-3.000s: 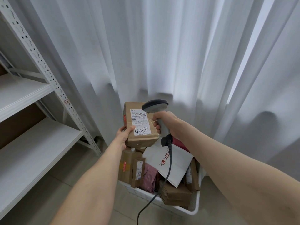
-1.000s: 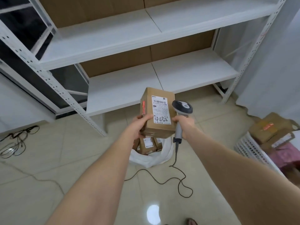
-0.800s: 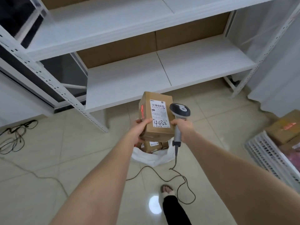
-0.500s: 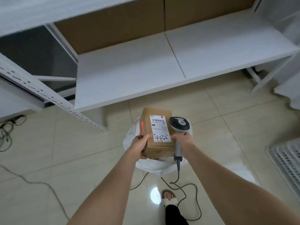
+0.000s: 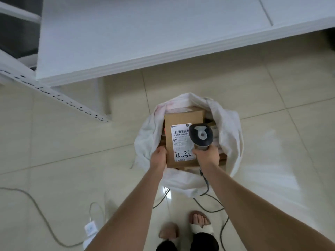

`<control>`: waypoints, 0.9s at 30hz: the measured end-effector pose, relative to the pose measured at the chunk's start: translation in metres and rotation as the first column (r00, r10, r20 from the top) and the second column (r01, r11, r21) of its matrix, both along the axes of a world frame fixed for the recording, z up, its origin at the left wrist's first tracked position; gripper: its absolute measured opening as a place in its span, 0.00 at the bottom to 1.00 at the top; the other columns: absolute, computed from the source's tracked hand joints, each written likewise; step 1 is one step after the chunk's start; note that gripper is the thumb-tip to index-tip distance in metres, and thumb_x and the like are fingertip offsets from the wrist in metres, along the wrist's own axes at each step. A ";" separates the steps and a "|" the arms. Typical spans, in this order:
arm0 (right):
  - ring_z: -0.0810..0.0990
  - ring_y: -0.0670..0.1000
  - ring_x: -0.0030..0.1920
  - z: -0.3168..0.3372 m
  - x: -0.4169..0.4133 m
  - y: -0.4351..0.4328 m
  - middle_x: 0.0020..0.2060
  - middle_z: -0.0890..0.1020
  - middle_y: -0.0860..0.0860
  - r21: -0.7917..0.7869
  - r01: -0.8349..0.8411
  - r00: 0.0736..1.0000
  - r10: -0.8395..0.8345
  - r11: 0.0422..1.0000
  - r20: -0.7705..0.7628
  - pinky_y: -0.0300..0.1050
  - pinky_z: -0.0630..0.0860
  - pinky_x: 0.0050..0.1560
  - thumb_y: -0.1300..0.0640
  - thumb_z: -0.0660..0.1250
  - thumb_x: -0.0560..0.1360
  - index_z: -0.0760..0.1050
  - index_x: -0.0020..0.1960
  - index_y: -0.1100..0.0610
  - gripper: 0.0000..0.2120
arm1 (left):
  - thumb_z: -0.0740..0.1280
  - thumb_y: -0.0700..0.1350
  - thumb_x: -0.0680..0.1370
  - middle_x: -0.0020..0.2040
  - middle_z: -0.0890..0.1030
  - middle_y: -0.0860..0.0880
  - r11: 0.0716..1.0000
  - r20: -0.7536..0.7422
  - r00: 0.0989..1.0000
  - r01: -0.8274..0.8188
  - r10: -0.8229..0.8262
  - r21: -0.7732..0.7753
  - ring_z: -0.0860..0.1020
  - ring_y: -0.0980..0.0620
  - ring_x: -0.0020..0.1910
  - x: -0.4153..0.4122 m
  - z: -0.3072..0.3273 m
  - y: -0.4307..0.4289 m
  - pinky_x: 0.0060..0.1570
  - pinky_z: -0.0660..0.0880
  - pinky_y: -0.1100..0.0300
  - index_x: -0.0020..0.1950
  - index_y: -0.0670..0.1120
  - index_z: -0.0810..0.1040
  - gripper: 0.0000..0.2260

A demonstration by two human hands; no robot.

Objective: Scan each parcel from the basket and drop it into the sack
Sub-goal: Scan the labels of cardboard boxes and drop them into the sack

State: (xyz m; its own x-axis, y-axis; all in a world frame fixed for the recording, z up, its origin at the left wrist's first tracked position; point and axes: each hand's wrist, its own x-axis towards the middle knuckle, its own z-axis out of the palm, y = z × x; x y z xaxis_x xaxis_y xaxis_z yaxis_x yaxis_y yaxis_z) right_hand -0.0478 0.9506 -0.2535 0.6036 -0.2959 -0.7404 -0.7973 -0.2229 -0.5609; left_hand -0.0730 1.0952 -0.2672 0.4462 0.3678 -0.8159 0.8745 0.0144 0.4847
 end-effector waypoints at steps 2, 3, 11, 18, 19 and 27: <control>0.79 0.55 0.51 -0.019 -0.004 0.008 0.51 0.80 0.52 -0.051 0.038 0.999 -0.037 0.998 0.018 0.55 0.78 0.56 0.55 0.71 0.71 0.75 0.52 0.51 0.11 | 0.65 0.46 0.75 0.64 0.71 0.44 0.921 -0.070 0.992 0.120 -0.101 0.370 0.72 0.42 0.62 -0.010 -0.027 0.020 0.58 0.70 0.52 0.67 0.48 0.72 0.19; 0.80 0.55 0.51 -0.029 -0.006 0.010 0.53 0.80 0.52 -0.070 0.043 0.999 -0.041 0.997 0.032 0.57 0.78 0.56 0.51 0.71 0.70 0.75 0.56 0.51 0.16 | 0.68 0.47 0.74 0.67 0.67 0.42 0.881 -0.139 0.987 0.139 -0.084 0.452 0.69 0.41 0.65 -0.015 -0.039 0.029 0.61 0.69 0.50 0.71 0.46 0.66 0.26; 0.79 0.52 0.47 -0.062 -0.004 0.015 0.44 0.80 0.47 -0.161 0.047 0.998 -0.041 0.986 0.038 0.53 0.79 0.51 0.53 0.75 0.70 0.73 0.52 0.50 0.14 | 0.62 0.43 0.79 0.63 0.75 0.37 0.979 -0.210 0.958 -0.177 0.196 0.104 0.74 0.38 0.62 -0.024 -0.106 0.036 0.59 0.73 0.50 0.67 0.36 0.70 0.18; 0.79 0.53 0.50 -0.045 -0.014 0.025 0.47 0.81 0.50 -0.142 -0.130 0.990 0.120 0.981 -0.081 0.51 0.78 0.53 0.59 0.73 0.72 0.73 0.54 0.52 0.13 | 0.59 0.46 0.80 0.52 0.79 0.38 0.900 0.098 0.920 -0.392 0.380 0.192 0.77 0.39 0.53 -0.040 -0.046 0.045 0.55 0.74 0.49 0.56 0.36 0.76 0.14; 0.79 0.54 0.52 -0.038 -0.019 0.028 0.49 0.81 0.51 -0.131 -0.158 0.985 0.146 0.979 -0.095 0.51 0.78 0.55 0.59 0.73 0.72 0.74 0.55 0.52 0.14 | 0.61 0.46 0.79 0.48 0.79 0.40 0.895 0.155 0.904 -0.420 0.398 0.152 0.77 0.42 0.49 -0.038 -0.030 0.045 0.53 0.74 0.51 0.52 0.38 0.77 0.13; 0.80 0.55 0.48 0.001 -0.049 0.046 0.53 0.81 0.56 -0.110 -0.283 0.954 0.269 0.953 -0.130 0.52 0.80 0.52 0.61 0.68 0.73 0.77 0.54 0.56 0.11 | 0.69 0.45 0.75 0.47 0.79 0.42 0.867 0.130 0.867 -0.493 0.482 0.070 0.78 0.41 0.50 -0.049 0.032 0.059 0.52 0.75 0.51 0.52 0.39 0.76 0.12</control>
State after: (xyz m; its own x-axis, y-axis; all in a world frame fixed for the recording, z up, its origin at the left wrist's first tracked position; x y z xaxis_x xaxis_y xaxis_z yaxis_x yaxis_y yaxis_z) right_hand -0.0965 0.9965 -0.2530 0.5902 -0.2250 -0.7753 -0.7506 -0.5063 -0.4245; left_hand -0.1224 1.1538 -0.2350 0.2698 0.6352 -0.7237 0.7126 0.3738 0.5937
